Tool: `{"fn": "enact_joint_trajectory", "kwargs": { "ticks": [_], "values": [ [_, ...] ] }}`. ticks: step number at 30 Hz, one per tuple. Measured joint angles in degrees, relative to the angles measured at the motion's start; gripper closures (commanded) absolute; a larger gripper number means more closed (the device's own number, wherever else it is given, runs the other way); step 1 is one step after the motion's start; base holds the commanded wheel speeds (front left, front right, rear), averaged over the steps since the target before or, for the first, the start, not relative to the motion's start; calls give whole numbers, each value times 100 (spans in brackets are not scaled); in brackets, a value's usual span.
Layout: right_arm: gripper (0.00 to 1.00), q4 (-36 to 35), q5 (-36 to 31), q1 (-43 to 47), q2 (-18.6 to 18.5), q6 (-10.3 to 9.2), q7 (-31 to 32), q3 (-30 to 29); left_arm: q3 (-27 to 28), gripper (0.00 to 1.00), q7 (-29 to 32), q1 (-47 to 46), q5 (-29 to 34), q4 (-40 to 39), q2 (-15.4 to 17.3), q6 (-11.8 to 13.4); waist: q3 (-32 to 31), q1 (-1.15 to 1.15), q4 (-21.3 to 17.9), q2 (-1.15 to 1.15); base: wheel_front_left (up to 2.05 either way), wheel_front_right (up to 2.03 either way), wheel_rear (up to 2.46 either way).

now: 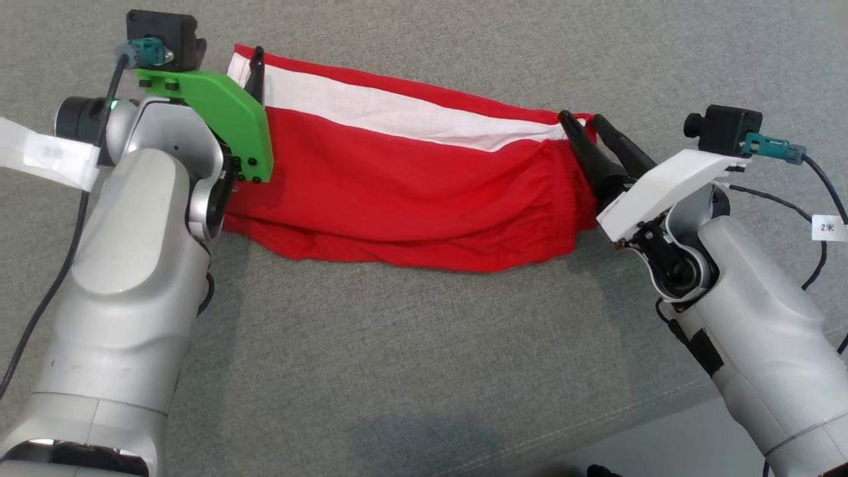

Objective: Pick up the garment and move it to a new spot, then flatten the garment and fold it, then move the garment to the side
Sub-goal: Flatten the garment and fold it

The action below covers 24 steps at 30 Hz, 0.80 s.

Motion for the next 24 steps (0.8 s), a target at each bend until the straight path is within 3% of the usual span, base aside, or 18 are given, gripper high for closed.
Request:
{"fn": "enact_joint_trajectory", "kwargs": {
  "ticks": [10,16,24],
  "values": [
    [0,-82,36,376,-293,0,-650,-163,35,0,-627,375,-199,76,-85,-170,-325,0,200,0,0,0,0],
    [0,26,57,852,-347,0,-822,-253,235,0,-721,1169,-661,422,-199,-166,-618,0,328,0,0,0,0],
    [0,3,90,1132,-328,0,-824,-129,364,0,-721,1469,-1054,633,-246,-166,-1008,0,430,0,0,0,0]
  ]
}}
